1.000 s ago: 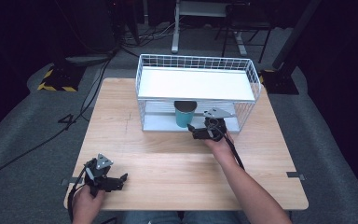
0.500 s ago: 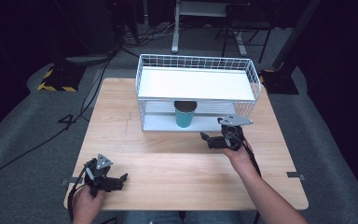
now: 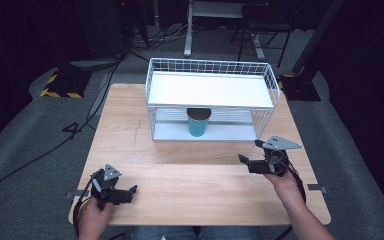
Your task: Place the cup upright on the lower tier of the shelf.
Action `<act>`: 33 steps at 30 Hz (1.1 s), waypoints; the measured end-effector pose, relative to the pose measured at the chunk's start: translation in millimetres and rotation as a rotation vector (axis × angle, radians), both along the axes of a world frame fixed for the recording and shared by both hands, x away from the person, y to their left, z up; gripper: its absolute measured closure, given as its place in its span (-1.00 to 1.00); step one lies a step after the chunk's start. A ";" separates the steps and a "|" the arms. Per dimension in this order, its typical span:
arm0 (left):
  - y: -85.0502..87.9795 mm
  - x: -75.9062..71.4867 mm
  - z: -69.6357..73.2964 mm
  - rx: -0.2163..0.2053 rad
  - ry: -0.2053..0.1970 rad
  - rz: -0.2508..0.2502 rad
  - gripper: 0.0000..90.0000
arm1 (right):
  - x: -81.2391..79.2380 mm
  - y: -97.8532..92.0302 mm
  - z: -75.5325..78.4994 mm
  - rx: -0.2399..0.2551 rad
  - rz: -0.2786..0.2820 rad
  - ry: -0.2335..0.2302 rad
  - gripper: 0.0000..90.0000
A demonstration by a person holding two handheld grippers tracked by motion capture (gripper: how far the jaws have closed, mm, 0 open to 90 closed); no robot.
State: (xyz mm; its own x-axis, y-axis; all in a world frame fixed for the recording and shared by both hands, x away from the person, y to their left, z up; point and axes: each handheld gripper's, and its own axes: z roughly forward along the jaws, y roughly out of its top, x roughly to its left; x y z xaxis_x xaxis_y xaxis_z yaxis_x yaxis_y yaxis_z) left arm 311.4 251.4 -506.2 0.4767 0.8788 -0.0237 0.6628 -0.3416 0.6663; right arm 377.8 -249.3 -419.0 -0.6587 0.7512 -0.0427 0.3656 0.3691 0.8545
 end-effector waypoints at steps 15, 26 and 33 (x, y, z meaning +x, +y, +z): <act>-0.2 0.2 0.0 -0.002 0.003 0.000 -1.00 | -39.2 -55.6 -27.9 0.061 -0.034 0.037 -0.65; -0.2 1.0 0.1 0.000 0.002 -0.006 -1.00 | -49.1 -86.0 -62.9 -0.041 0.022 0.061 -0.65; -0.5 1.4 -0.1 -0.002 0.000 -0.006 -1.00 | -49.2 -88.5 -72.6 -0.085 -0.020 0.090 -0.65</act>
